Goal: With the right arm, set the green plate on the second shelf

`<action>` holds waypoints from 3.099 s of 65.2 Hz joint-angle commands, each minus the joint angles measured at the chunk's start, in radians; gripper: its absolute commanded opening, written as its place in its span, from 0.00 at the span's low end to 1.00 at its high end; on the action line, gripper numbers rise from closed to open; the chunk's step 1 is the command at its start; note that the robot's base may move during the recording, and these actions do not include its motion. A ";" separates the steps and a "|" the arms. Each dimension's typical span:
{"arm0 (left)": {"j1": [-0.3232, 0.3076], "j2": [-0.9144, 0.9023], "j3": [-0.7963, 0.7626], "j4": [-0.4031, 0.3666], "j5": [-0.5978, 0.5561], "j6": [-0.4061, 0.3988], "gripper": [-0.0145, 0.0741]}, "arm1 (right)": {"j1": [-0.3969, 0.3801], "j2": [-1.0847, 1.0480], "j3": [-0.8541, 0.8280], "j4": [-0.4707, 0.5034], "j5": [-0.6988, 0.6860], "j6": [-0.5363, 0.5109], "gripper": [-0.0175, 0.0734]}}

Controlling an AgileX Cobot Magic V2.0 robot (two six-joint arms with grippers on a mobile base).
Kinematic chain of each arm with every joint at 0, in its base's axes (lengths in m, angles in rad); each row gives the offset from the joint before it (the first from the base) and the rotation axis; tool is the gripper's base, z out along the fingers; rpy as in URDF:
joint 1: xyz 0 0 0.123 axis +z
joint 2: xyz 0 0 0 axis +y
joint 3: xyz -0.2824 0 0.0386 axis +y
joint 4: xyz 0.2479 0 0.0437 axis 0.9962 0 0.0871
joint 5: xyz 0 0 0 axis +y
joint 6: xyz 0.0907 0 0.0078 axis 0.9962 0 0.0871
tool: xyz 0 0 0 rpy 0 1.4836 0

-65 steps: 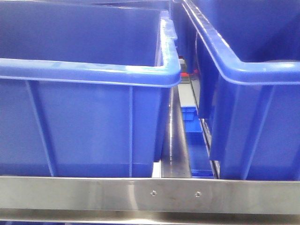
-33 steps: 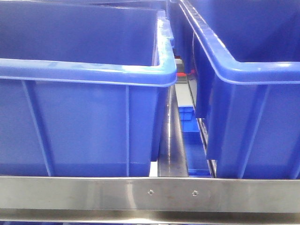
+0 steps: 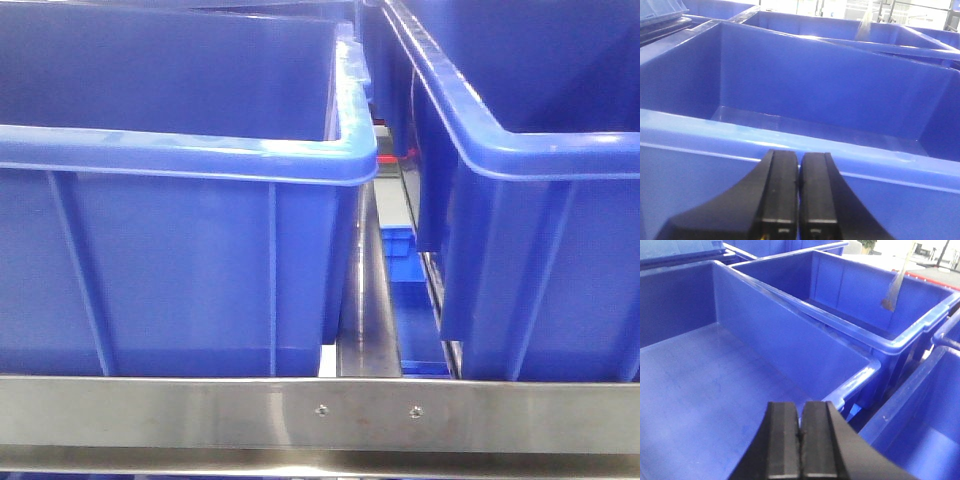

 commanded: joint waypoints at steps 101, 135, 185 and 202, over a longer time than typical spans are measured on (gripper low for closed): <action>-0.003 -0.016 0.041 -0.008 -0.089 -0.003 0.31 | -0.313 -0.960 0.767 0.198 0.263 0.085 0.25; -0.003 -0.016 0.041 -0.008 -0.089 -0.003 0.31 | -0.313 -0.960 0.767 1.631 0.345 -1.382 0.25; -0.003 -0.016 0.041 -0.008 -0.089 -0.003 0.31 | -0.582 -0.961 0.767 1.767 0.216 -1.469 0.25; -0.003 -0.016 0.041 -0.008 -0.089 -0.003 0.31 | -0.582 -0.961 0.767 1.767 0.215 -1.531 0.25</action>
